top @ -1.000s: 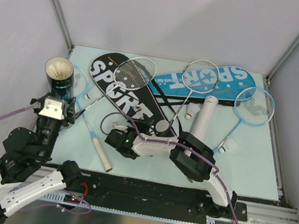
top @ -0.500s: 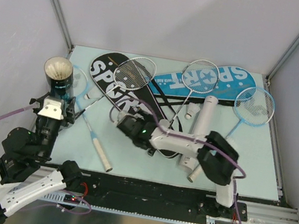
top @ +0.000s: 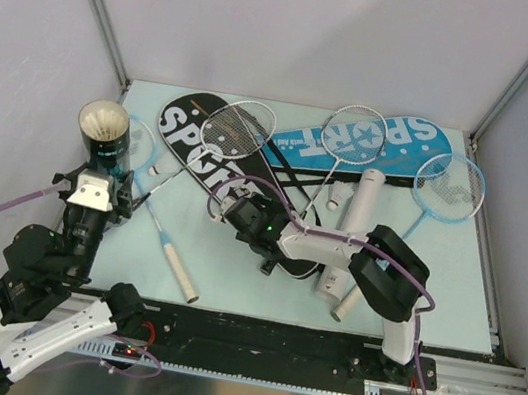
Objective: Pack up the badminton gear
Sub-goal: Pick up the lid from the center of the board.
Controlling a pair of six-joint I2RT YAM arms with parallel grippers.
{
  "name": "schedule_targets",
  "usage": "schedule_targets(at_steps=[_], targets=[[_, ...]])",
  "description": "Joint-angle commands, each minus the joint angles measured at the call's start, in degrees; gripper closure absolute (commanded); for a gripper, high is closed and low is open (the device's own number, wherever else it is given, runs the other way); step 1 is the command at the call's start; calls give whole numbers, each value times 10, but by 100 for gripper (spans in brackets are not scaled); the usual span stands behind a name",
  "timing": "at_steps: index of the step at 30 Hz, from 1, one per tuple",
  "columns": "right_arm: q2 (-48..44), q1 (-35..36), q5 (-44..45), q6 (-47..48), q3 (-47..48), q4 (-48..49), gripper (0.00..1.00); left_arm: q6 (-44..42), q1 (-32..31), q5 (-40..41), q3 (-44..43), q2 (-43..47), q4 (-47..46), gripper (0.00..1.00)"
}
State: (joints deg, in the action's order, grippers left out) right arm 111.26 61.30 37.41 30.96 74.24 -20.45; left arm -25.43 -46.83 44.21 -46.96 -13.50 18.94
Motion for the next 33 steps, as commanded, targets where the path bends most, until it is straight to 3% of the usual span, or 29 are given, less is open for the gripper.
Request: schedule_targets(at_steps=[1,19,27,33], targets=[[26,2,19,42,-1,42,22,0,3,-9,-26,-6,-37,76],[78,3,76,60,-1,39,31,5,3,-13,-37,4,-37,76],[77,-1,81,65,-1,65,55,5,3,-13,-35,4,-38,76],[52,-6,83,73,-7,87,81,-1,3,-14,-31,0,-37,76]])
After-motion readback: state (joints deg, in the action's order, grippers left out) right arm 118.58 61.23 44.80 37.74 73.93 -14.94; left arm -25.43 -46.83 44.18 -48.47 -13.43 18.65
